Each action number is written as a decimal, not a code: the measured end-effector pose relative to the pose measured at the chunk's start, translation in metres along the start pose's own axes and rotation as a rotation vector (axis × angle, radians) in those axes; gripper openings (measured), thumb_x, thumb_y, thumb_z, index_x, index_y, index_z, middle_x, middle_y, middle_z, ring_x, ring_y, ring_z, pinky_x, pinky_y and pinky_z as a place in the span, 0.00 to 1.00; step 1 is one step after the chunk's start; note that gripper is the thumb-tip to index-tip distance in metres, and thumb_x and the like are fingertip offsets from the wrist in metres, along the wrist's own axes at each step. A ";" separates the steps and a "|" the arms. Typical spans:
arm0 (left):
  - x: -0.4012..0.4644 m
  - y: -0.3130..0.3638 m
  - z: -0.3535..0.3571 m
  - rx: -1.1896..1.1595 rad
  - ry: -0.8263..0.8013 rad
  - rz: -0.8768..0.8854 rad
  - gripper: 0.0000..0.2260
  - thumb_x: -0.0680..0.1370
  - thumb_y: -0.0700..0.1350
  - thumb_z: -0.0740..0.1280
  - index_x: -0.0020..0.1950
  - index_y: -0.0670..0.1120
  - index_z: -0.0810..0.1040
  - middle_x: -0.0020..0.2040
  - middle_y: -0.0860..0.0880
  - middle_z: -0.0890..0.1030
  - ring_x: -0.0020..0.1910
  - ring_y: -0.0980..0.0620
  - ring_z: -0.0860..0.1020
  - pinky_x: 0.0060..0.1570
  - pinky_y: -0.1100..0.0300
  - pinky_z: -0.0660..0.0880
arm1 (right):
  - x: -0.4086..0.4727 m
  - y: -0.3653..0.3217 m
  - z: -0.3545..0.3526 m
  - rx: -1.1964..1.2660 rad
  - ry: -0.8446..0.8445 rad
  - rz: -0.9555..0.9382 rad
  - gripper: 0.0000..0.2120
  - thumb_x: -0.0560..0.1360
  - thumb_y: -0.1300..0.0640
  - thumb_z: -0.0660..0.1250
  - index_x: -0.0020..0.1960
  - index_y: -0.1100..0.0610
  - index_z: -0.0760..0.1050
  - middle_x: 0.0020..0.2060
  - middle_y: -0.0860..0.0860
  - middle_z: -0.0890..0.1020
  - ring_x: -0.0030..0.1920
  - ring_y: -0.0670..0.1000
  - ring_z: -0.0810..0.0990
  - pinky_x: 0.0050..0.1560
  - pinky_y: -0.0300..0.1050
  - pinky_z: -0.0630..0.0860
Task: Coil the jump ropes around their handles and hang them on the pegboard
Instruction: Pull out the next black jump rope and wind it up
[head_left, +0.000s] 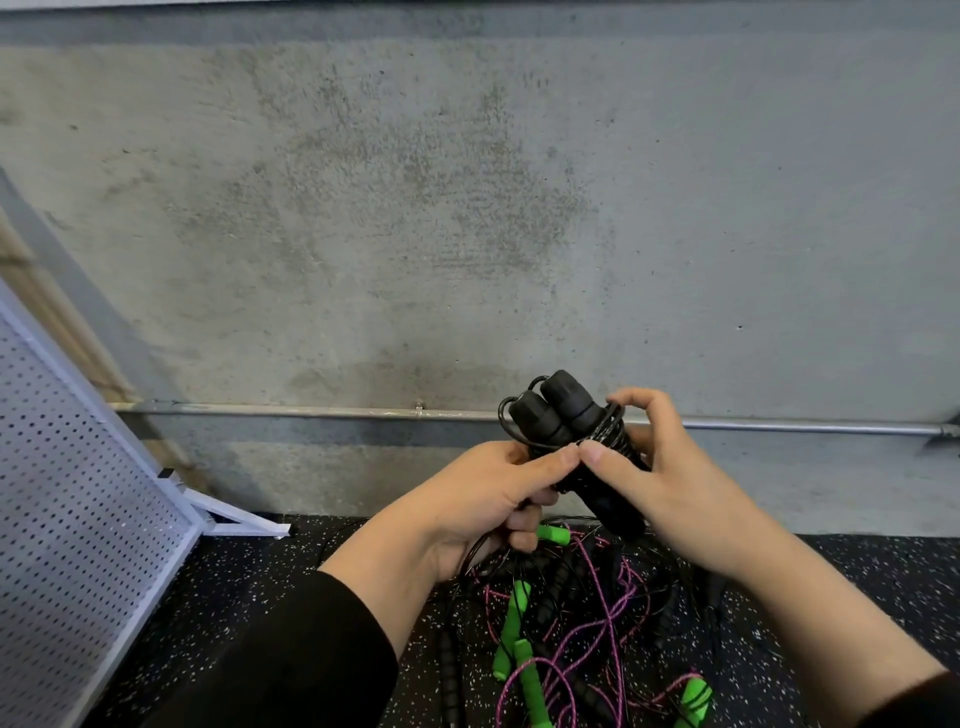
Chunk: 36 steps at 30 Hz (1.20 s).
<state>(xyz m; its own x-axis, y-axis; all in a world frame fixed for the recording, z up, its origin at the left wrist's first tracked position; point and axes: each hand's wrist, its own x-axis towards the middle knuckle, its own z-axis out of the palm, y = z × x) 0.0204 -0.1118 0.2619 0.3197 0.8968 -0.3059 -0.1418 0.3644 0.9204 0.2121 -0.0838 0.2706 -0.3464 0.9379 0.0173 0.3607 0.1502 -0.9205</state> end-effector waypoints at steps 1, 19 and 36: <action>0.000 0.000 0.000 -0.007 -0.015 -0.007 0.11 0.77 0.53 0.71 0.49 0.48 0.75 0.34 0.52 0.65 0.28 0.58 0.59 0.27 0.65 0.61 | 0.001 -0.001 -0.001 0.071 -0.002 0.008 0.30 0.65 0.32 0.72 0.60 0.39 0.65 0.48 0.47 0.86 0.42 0.52 0.85 0.48 0.61 0.82; 0.005 0.003 0.011 -0.019 0.165 0.009 0.10 0.80 0.33 0.57 0.48 0.40 0.78 0.39 0.42 0.78 0.28 0.52 0.69 0.26 0.61 0.65 | 0.007 0.011 0.012 -0.057 0.145 -0.062 0.22 0.71 0.43 0.75 0.58 0.40 0.66 0.43 0.44 0.84 0.38 0.40 0.80 0.43 0.42 0.71; -0.012 0.013 0.019 0.329 0.244 0.594 0.18 0.80 0.39 0.56 0.62 0.46 0.83 0.69 0.60 0.78 0.71 0.61 0.72 0.65 0.71 0.65 | 0.011 0.001 0.012 0.150 0.295 -0.002 0.15 0.76 0.45 0.72 0.56 0.44 0.68 0.43 0.55 0.85 0.40 0.56 0.85 0.35 0.49 0.79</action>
<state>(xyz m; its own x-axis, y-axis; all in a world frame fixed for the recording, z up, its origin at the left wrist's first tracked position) 0.0325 -0.1225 0.2819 0.0522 0.9646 0.2586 0.0754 -0.2621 0.9621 0.1984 -0.0773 0.2657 -0.0733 0.9911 0.1113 0.2206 0.1250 -0.9673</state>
